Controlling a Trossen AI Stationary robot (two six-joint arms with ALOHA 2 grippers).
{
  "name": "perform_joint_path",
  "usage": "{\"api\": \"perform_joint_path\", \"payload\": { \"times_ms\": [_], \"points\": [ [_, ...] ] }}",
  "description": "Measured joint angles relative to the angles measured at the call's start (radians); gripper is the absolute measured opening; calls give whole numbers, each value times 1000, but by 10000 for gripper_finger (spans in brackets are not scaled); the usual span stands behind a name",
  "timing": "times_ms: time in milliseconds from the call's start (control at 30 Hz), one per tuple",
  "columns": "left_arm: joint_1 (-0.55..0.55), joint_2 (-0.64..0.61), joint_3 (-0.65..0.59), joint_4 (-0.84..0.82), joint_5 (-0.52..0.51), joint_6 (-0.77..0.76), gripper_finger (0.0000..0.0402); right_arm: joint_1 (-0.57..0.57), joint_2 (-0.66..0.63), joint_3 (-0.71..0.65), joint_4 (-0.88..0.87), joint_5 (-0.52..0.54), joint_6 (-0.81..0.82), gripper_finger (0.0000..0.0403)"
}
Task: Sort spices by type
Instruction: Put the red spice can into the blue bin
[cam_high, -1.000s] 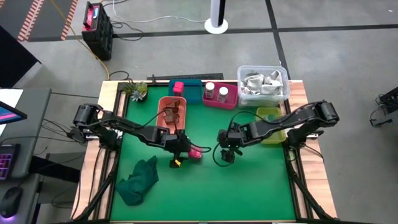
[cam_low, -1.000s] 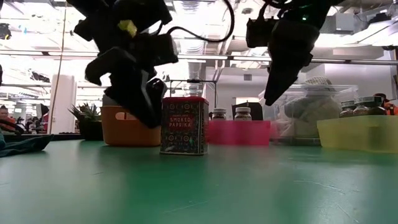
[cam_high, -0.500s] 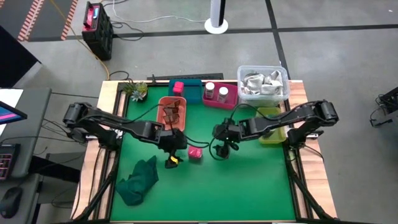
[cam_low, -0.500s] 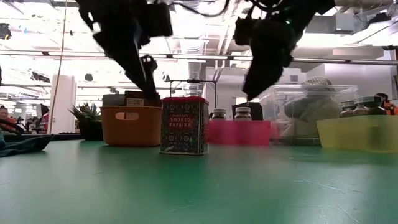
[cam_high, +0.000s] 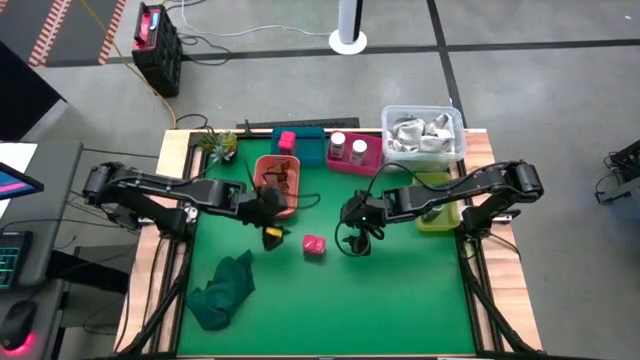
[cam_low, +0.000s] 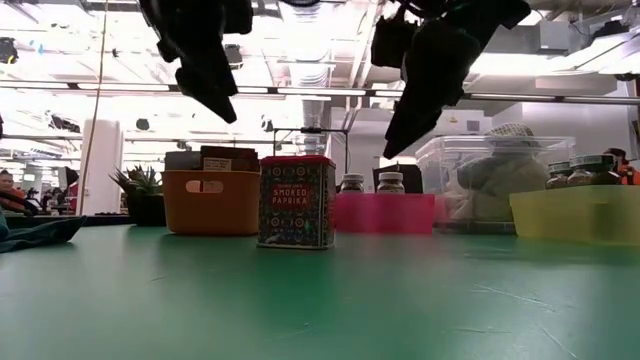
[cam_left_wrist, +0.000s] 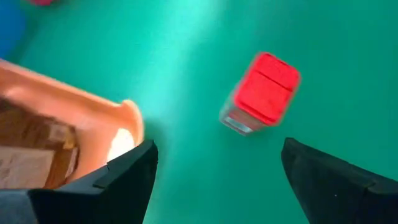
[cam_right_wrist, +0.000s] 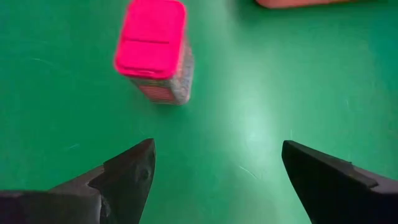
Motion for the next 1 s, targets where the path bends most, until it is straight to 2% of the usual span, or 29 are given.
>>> {"api": "perform_joint_path", "payload": {
  "times_ms": [233, 433, 600, 700, 833, 1000],
  "points": [
    [126, -3, -3, 40, 43, -23, 328, -1, -1, 98, -56, -10, -68, 371],
    [203, -3, -3, 108, 51, 90, 328, -1, 32, 123, -50, -10, -66, 369],
    [211, -15, -4, 107, 26, 187, 326, 7, 36, 138, -13, -8, -18, 370],
    [198, -54, -51, 179, 38, 228, 319, 21, 35, 139, 9, 24, -16, 370],
    [190, -147, -147, 285, 59, 192, 300, 37, 36, 139, 27, 34, -16, 370],
    [194, -240, -210, 261, 4, 144, 287, 41, 95, 147, 79, 37, -31, 370]
  ]
}}
